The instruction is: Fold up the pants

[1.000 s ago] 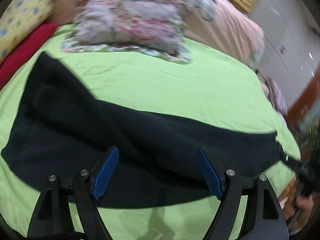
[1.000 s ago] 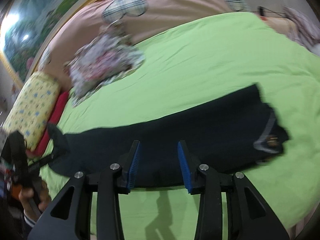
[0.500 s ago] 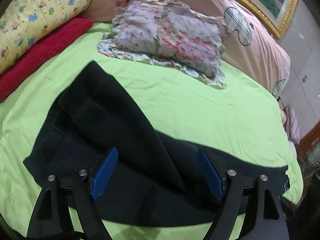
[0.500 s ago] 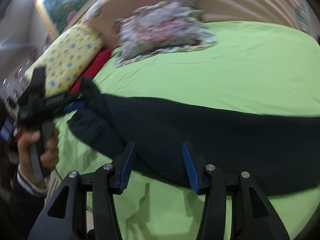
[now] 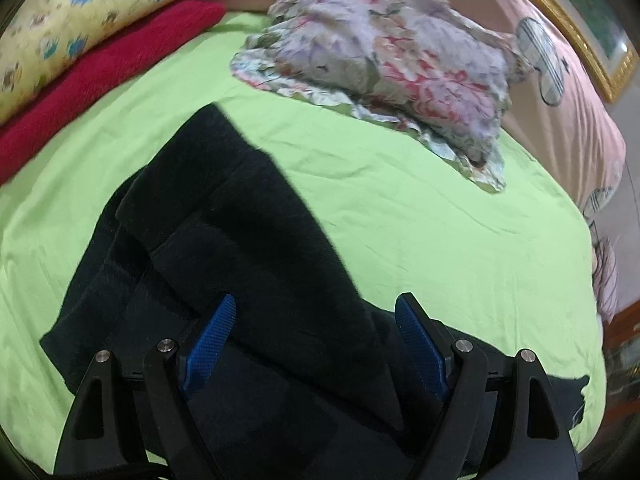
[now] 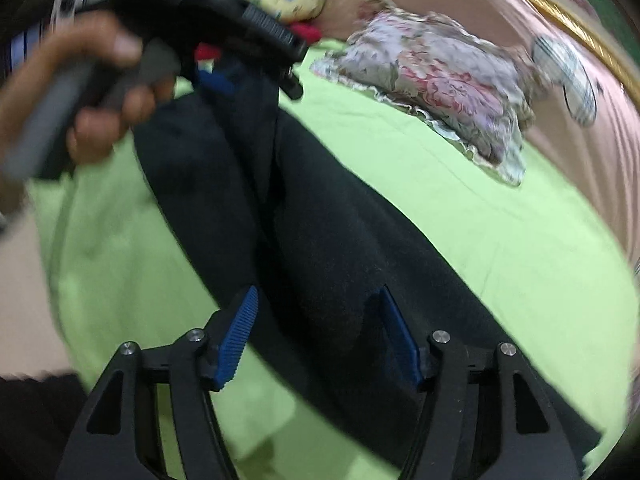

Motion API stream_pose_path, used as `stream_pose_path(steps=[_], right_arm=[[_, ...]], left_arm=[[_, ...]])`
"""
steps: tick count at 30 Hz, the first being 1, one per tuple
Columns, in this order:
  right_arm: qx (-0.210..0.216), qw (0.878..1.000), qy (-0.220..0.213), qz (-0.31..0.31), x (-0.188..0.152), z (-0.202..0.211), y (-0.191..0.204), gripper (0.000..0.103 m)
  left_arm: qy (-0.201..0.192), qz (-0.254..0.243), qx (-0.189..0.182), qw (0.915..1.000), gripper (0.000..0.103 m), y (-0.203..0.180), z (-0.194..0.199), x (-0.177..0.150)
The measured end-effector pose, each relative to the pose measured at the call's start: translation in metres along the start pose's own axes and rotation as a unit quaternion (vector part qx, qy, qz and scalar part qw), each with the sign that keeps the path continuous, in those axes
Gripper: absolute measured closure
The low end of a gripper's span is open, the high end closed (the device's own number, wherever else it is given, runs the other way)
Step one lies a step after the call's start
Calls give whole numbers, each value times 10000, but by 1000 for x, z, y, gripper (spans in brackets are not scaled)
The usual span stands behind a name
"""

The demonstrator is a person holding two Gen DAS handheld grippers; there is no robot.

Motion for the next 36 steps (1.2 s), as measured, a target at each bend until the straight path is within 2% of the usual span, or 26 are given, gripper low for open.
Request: stream_pose_path(steps=[1,3,5,6,7,9,10,15,20,25,30,36], right_arm=[[-117,9999,28,100,-2,-4,-1,39],[-174,9998,37,91,-5,-8,-6,39],[-2,9998,-16,-200,-6,-7,-16,57],[58,9994,-11,-334,-6,-7,-19,71],[120,9987,1,-500,-6,-7,-25,77],[365,9957,-65,-854,-5,-4,-34,84],[474,9936,-105,-1015,-4,-1,-38,86],[1095,9768,-340,-1807,3,18,-56,86],[1530,9639,-405,-2144,8,29,-67,86],[1698,9609,-202,-2177,-1,19,-57,86],[1566,9690,64,-1912,-15,8,-36,86],[1528,9695,42,-1918,-20,10,-38,87]], left_arm=[[-13,75,-28,10000,23,3,-1,1],[-107,254,-133,9995,33,12,1,2],[-119,316,-225,9992,59,18,0,3],[-110,333,-290,9990,67,20,0,3],[-105,340,-351,9987,78,22,0,2],[-165,312,-438,9984,83,24,5,0],[-196,299,-479,9982,89,25,8,-1],[-510,228,-780,9954,92,30,47,-1],[-661,179,-934,9933,92,52,77,-7],[-428,416,-820,9948,92,85,64,-26],[-304,603,-796,9945,92,106,51,-46],[-437,812,-1134,9893,92,114,53,-55]])
Point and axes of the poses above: each gripper's, at about its wrist camera, not at the fingertips, and z roughly against the way its jaws point, y to its left, x to its top, the point moved 7 cm from there along -z, roughly the way its jaws point, and after that the axes turned 1 degree about -z, right-handed, at the moved point
